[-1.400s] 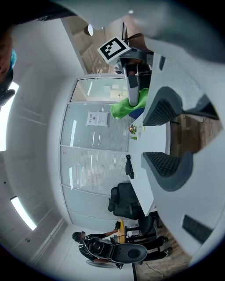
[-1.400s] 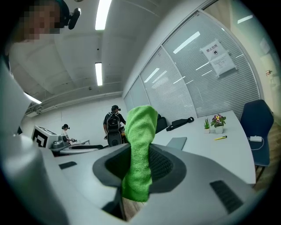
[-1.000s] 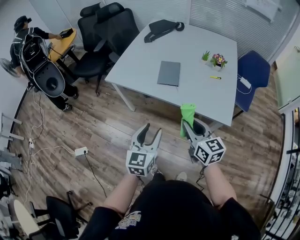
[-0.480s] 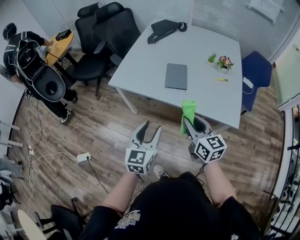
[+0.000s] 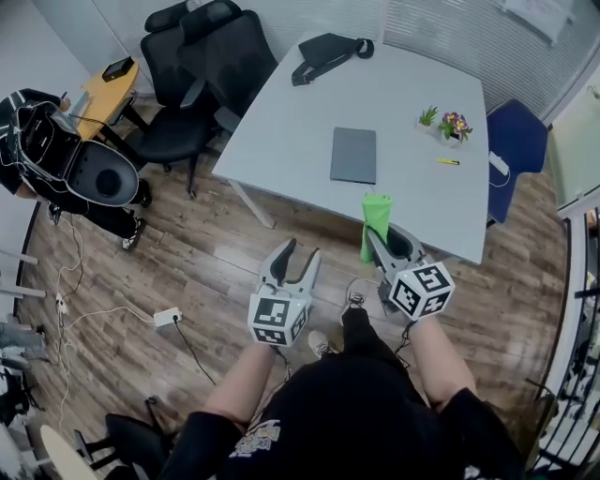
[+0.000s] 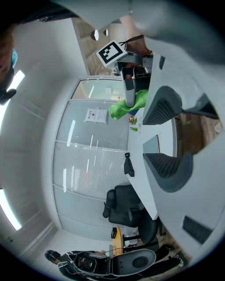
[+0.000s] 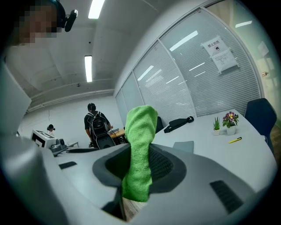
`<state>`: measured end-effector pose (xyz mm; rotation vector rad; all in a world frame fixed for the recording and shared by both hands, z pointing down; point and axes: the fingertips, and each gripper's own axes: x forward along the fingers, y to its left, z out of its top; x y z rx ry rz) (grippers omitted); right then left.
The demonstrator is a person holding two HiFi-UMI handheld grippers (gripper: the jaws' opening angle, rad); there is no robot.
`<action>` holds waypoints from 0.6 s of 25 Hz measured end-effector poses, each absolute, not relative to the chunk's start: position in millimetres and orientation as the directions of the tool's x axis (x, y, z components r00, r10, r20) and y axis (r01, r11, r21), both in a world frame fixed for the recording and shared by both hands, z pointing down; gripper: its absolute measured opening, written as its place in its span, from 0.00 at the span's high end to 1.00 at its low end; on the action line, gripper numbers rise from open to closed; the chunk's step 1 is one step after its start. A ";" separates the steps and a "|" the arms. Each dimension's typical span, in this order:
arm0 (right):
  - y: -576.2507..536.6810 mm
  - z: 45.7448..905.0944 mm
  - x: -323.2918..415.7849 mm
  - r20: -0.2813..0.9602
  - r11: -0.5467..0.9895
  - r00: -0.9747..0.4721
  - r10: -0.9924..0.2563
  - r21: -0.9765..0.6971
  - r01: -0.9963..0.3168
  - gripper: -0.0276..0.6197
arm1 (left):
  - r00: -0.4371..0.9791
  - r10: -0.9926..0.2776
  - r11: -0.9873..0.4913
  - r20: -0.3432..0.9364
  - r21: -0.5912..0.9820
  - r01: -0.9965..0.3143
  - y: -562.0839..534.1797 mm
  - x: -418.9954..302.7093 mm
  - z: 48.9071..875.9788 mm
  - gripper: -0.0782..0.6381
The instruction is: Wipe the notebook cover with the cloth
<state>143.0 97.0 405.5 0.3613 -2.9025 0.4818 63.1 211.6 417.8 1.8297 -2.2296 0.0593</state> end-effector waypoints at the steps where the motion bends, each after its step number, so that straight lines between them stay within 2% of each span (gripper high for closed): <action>1: 91.3 407.6 138.9 0.214 0.918 -0.955 -0.204 -0.297 -0.262 0.78 | -0.180 -0.958 0.212 0.225 0.129 -0.969 206.6 59.6 419.1 0.63; 15: -26.9 427.4 65.7 0.229 0.913 -0.964 -0.133 -0.351 -0.210 0.78 | -0.227 -0.927 0.275 0.298 0.128 -0.953 97.7 -5.2 447.3 0.63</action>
